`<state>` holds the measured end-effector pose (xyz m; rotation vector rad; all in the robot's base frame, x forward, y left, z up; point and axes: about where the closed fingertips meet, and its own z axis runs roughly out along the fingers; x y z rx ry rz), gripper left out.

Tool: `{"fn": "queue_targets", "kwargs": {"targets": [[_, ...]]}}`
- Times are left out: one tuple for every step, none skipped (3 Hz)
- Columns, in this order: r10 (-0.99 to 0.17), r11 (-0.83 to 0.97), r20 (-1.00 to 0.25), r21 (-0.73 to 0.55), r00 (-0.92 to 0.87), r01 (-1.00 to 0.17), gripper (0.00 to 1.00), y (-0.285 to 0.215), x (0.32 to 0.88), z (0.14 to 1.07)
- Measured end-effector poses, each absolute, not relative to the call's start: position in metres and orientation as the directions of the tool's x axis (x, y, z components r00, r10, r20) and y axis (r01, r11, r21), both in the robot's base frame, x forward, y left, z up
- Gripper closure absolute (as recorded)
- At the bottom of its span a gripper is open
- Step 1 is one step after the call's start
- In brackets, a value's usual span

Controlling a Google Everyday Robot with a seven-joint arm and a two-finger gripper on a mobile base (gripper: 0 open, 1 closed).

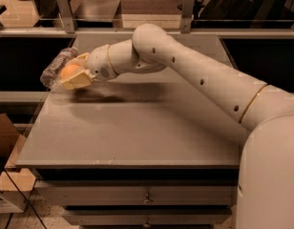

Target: Move orange near water bottle

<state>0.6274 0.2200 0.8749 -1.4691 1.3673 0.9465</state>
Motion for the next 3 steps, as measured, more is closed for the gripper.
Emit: {"fn": "queue_targets", "kwargs": {"targets": [[-0.317,0.037,-0.944,-0.111,0.094,-0.993,0.13,0.2242,0.6398,0.8709],[-0.311,0.065,-0.945,-0.125,0.099,-0.99,0.0,0.2202,0.6493,0.8754],[-0.311,0.066,-0.945,-0.126,0.1,-0.99,0.0,0.2203,0.6496,0.8756]]}}
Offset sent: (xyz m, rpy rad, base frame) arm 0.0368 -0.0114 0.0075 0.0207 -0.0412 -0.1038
